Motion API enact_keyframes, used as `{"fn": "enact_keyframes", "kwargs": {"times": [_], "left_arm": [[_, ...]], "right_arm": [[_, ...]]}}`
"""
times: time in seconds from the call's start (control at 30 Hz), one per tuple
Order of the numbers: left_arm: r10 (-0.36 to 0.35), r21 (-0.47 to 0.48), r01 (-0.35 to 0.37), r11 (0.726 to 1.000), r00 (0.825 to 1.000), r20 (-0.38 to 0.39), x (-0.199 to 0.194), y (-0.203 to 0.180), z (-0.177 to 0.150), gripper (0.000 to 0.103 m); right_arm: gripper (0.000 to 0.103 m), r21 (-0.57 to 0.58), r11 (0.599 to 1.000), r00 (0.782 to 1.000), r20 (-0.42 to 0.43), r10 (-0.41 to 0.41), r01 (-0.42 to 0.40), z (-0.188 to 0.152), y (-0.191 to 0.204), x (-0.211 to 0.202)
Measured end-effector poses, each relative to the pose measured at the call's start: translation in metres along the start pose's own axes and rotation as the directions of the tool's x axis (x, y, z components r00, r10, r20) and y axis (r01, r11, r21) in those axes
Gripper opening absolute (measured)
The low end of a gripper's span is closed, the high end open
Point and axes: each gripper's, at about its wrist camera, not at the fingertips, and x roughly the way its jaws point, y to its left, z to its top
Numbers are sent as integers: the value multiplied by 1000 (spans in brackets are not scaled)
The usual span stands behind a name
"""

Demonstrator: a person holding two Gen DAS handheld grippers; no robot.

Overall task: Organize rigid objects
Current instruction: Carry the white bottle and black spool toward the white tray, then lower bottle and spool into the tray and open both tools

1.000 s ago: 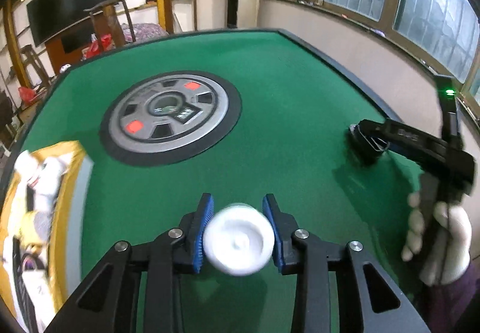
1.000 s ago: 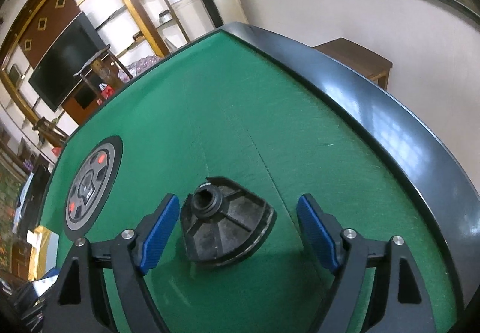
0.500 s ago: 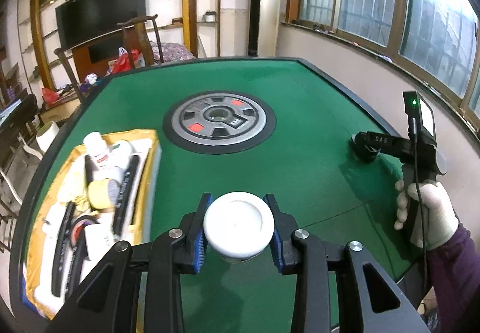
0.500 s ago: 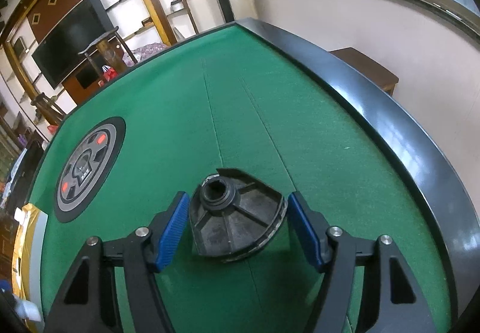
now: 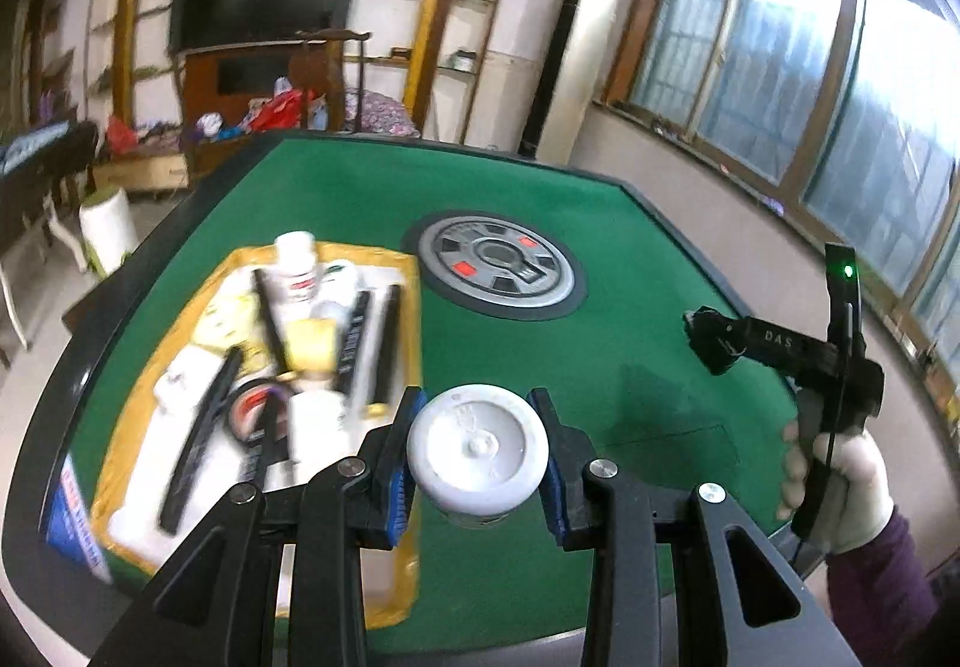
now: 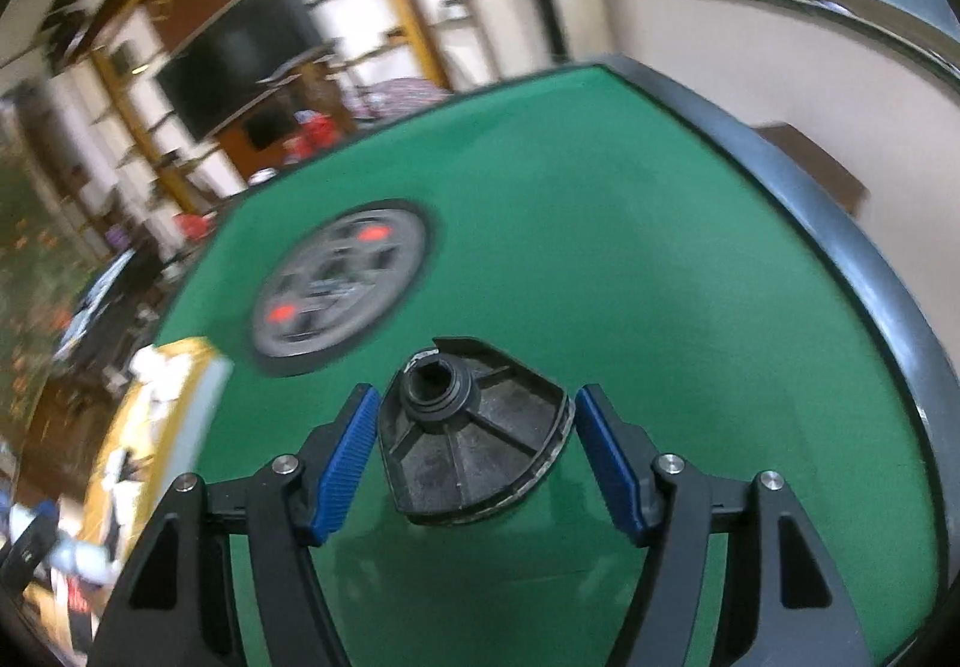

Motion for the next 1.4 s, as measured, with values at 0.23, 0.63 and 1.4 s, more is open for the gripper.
{"fn": "enact_keyframes", "kwargs": {"times": [0.23,0.63,1.4], "left_arm": [[1,-138,-4,990,1000,-25,-26,74,-11,35],[160,-171,-183,968,977,-139,22,136,-19,36],[598,-120,-601,790,712,368,-53,85,-16,102]], "right_arm": [[67,-146,970,980,-70,186,-195,-14,106,-6],[67,-281,841,870,-326,370,-463,-77,257,18],[70,-464,815,919,-339,199,-347,-125,294,36]]}}
